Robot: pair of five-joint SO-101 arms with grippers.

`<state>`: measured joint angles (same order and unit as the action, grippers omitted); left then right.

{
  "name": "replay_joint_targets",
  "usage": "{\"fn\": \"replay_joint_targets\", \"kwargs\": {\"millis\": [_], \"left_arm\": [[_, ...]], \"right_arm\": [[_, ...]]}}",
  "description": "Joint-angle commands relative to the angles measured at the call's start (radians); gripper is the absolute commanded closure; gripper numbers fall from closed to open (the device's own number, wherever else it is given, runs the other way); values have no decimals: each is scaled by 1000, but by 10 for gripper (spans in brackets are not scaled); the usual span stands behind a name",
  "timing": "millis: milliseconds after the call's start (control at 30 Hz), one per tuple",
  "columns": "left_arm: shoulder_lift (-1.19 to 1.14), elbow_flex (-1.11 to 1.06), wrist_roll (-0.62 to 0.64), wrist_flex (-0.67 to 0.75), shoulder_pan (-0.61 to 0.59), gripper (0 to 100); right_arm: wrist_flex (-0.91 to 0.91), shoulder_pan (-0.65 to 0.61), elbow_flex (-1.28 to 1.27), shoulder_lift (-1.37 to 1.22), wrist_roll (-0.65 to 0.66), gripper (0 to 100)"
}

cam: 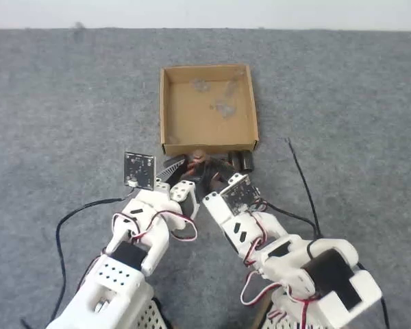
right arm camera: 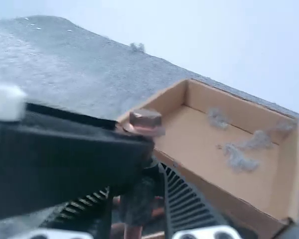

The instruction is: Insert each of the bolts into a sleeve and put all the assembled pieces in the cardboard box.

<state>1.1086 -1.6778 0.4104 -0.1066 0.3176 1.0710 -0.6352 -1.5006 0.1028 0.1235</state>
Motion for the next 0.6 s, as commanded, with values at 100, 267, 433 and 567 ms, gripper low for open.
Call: {"fn": "replay_joint_targets", "kwargs": {"millis": [100, 267, 433, 567], "left_arm": [[23, -1, 8, -15, 0, 809], [25, -1, 8, -17, 0, 806], [25, -1, 8, -12, 5, 805], [26, 5, 9, 14, 2, 804]], "right_arm": [[30, 16, 15, 61, -6, 992], [27, 19, 15, 61, -8, 992], [24, 19, 17, 61, -8, 992], [22, 19, 25, 59, -8, 992]]}}
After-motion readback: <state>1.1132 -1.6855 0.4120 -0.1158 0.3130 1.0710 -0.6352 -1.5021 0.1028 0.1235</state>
